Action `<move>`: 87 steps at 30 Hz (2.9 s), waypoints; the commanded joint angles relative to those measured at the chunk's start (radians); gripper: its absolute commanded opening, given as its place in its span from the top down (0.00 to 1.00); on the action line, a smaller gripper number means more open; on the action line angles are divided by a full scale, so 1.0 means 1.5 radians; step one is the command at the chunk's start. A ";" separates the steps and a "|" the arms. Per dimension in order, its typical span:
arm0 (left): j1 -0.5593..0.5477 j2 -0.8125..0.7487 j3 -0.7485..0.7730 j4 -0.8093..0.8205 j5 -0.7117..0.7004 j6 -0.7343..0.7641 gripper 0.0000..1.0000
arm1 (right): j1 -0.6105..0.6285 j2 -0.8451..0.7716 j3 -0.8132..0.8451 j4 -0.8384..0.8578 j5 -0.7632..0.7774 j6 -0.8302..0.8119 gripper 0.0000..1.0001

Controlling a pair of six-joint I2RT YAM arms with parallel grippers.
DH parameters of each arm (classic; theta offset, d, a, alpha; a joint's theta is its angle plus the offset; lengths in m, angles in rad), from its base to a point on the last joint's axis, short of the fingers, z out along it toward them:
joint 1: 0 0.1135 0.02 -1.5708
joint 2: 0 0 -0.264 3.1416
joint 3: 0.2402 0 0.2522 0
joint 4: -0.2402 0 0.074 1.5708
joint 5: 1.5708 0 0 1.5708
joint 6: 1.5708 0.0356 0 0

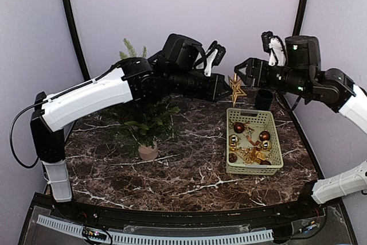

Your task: Decorate the small christmas tree

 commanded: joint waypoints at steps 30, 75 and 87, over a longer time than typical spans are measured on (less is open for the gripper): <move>0.452 -0.649 -0.507 0.153 0.285 0.194 1.00 | -0.003 -0.009 -0.043 0.066 0.086 0.049 0.20; 0.521 -0.776 -0.710 0.172 0.280 0.102 1.00 | -0.003 -0.007 -0.055 0.064 0.078 0.063 0.19; 0.521 -0.782 -0.771 0.205 0.324 0.117 1.00 | -0.003 -0.002 -0.060 0.065 0.074 0.064 0.19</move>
